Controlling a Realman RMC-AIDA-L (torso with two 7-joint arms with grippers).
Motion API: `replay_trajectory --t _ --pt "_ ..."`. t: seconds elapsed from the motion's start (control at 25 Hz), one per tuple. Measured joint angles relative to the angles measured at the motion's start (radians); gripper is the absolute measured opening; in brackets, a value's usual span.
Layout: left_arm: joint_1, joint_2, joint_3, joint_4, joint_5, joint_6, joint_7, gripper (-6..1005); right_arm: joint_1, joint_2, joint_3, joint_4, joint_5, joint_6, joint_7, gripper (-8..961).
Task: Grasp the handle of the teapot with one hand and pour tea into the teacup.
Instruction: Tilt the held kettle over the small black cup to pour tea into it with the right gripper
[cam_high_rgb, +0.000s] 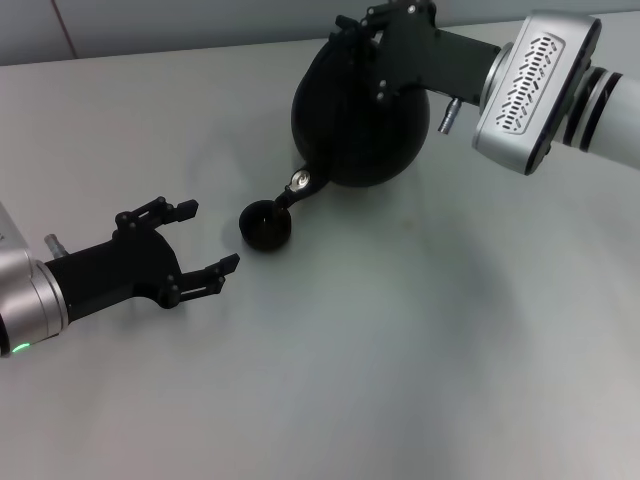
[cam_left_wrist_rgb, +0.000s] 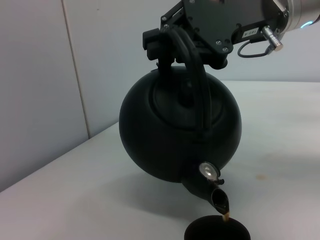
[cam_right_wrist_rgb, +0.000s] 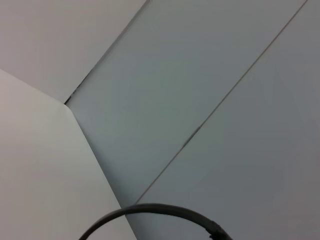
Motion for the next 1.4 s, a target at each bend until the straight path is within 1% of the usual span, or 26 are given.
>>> replay_trajectory --t 0.56,0.92,1.04,1.24,1.28,1.32,1.4 --pt "0.001 0.0 0.002 -0.001 0.0 0.001 0.002 860 0.008 0.001 -0.001 0.001 0.004 0.001 0.007 80" --pt "0.009 0.0 0.002 0.0 -0.005 0.001 0.009 860 -0.002 0.001 0.004 0.002 0.029 -0.002 0.086 81" --pt "0.01 0.0 0.002 0.0 -0.006 0.001 0.009 860 -0.011 0.001 0.008 0.007 0.039 -0.008 0.114 81" --pt "0.011 0.0 -0.001 0.001 -0.006 0.001 0.01 860 -0.037 -0.003 0.009 0.002 0.076 -0.009 0.227 87" --pt "0.011 0.0 -0.002 0.002 -0.006 0.001 0.011 860 -0.062 -0.004 0.011 0.0 0.122 -0.011 0.28 88" --pt "0.011 0.0 -0.002 0.002 -0.006 0.001 0.011 860 -0.062 -0.004 0.011 0.0 0.122 -0.011 0.28 89" --pt "0.011 0.0 -0.006 0.002 -0.006 0.001 0.012 860 -0.089 -0.005 0.011 0.0 0.162 -0.016 0.326 91"
